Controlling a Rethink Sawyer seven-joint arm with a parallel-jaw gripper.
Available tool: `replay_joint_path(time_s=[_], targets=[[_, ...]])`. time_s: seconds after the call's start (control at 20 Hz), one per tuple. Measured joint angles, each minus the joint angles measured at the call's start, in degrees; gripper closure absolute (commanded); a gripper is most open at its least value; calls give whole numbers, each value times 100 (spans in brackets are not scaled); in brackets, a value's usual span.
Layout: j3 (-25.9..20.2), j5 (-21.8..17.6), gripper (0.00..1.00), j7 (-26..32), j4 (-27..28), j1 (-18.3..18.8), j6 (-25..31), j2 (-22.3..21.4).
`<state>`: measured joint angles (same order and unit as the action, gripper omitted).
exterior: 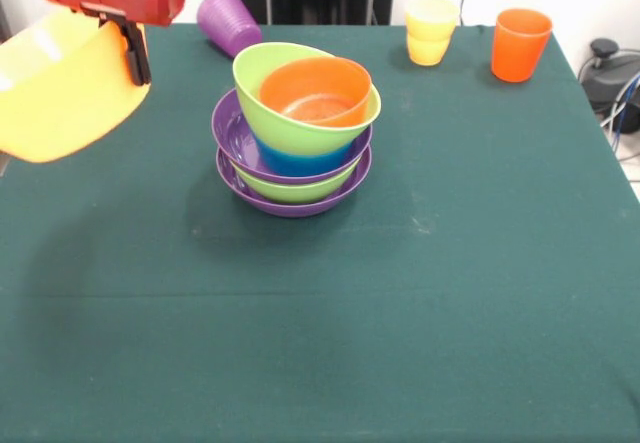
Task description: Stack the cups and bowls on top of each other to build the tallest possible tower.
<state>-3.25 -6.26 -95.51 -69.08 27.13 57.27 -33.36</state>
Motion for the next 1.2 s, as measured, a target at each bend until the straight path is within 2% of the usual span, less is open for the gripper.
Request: replay_joint_path(time_s=[0.7, 1.2], targets=[[2, 53, 100, 0, -113, -131, 133, -449], [23, 127, 100, 0, -211, -374, 331, -755]])
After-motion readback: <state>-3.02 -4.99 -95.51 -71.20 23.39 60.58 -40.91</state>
